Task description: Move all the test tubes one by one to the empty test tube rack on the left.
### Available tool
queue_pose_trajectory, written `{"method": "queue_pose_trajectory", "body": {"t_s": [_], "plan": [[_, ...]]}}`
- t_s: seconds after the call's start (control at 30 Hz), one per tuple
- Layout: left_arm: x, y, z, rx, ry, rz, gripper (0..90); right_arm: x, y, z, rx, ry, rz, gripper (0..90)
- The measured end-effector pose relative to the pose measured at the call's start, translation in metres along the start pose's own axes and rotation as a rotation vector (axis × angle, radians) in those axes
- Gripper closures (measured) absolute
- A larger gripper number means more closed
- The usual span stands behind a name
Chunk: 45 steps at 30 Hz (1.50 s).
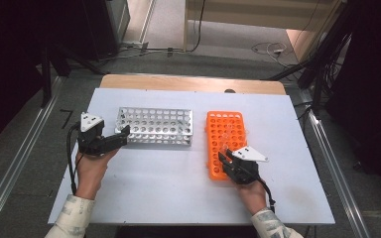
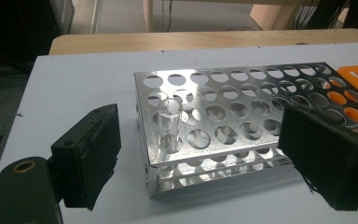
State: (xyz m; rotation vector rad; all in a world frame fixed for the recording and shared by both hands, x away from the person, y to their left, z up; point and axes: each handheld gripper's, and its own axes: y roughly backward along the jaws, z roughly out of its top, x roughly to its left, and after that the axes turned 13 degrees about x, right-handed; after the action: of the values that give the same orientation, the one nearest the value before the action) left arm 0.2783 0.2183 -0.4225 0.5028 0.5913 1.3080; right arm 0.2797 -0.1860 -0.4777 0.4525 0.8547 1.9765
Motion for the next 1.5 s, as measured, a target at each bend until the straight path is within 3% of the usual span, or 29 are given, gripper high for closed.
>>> {"method": "queue_pose_trajectory", "body": {"t_s": [0.17, 0.83, 1.1, 1.5], "plan": [[-0.001, -0.001, 0.000, 0.007, -0.003, 0.000, 13.1, 0.000, 0.001, 0.000, -0.010, 0.006, -0.007, 72.7], [-0.005, -0.003, 0.000, 0.020, -0.022, -0.008, 13.0, -0.001, 0.024, 0.008, -0.070, 0.001, 0.020, 73.2], [-0.008, -0.001, -0.001, 0.018, -0.033, -0.009, 13.0, 0.009, 0.036, 0.011, -0.090, 0.021, 0.054, 73.2], [-0.018, -0.004, -0.003, 0.026, -0.050, -0.023, 12.9, 0.019, 0.034, 0.014, -0.070, 0.050, 0.100, 73.1]]}}
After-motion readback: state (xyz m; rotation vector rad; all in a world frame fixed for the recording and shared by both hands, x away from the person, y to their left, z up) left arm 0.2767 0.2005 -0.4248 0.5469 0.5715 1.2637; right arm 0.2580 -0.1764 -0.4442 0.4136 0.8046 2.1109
